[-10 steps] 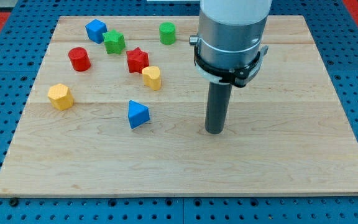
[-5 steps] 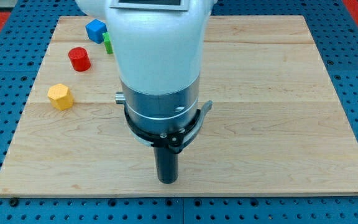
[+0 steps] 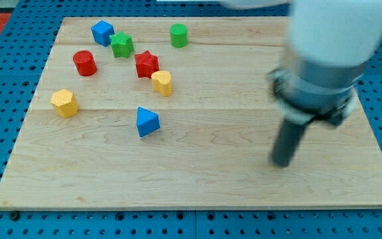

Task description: Move your arm to the top right

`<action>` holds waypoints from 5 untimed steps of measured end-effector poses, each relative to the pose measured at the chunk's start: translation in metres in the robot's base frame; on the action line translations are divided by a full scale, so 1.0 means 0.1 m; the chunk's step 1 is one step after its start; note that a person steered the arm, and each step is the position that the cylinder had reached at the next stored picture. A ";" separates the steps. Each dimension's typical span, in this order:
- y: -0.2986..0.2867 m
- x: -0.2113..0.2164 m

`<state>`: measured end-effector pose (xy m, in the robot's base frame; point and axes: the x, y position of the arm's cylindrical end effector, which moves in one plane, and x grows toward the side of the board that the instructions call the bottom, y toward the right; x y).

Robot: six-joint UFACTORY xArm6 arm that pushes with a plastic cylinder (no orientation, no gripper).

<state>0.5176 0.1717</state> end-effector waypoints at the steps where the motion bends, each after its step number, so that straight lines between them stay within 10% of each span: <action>1: 0.33 -1.19; 3: 0.19 -3.24; 5: -0.29 -3.25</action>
